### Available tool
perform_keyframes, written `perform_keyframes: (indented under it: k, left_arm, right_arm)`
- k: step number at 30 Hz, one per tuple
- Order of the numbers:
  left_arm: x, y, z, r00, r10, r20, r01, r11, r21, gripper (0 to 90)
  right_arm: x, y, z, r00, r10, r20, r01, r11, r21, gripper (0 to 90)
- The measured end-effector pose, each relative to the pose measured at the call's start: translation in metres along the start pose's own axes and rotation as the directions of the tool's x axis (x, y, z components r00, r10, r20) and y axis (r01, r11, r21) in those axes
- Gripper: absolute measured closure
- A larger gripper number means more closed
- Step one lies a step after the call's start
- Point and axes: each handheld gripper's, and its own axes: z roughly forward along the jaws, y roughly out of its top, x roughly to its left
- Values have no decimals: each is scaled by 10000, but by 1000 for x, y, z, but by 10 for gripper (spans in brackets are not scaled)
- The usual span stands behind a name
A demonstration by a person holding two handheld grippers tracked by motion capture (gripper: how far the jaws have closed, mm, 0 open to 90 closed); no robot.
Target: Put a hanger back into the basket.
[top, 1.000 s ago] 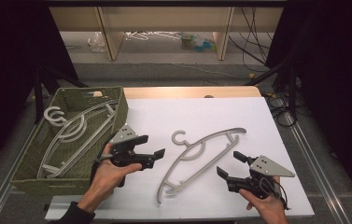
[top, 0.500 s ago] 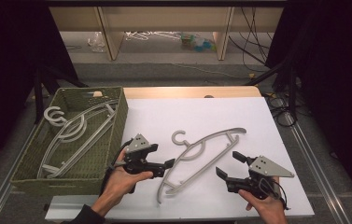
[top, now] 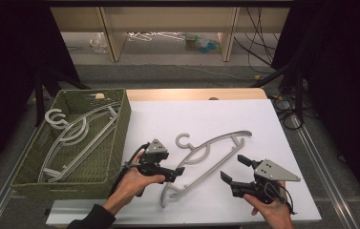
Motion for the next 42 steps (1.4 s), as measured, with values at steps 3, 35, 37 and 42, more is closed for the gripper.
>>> perform_keyframes:
  k: [3, 35, 37, 42]
  left_arm:
    - [2, 0, 12, 9999, -103, -17, 103, 9988, 483, 193]
    - [21, 18, 70, 9923, 941, -809, -602, 9350, 3494, 776]
    - [24, 17, 70, 9952, 634, -740, -342, 9381, 3447, 782]
    - [27, 23, 73, 9970, -246, -737, 506, 9257, 3749, 723]
  right_arm:
    - [0, 1, 0, 10000, -12, -39, 13, 10000, 76, 186]
    - [0, 1, 0, 10000, -38, -84, 39, 10000, 77, 188]
    - [0, 0, 1, 9999, 33, -144, -35, 9999, -106, 188]
    - [0, 1, 0, 9999, -29, -106, 29, 10000, -5, 189]
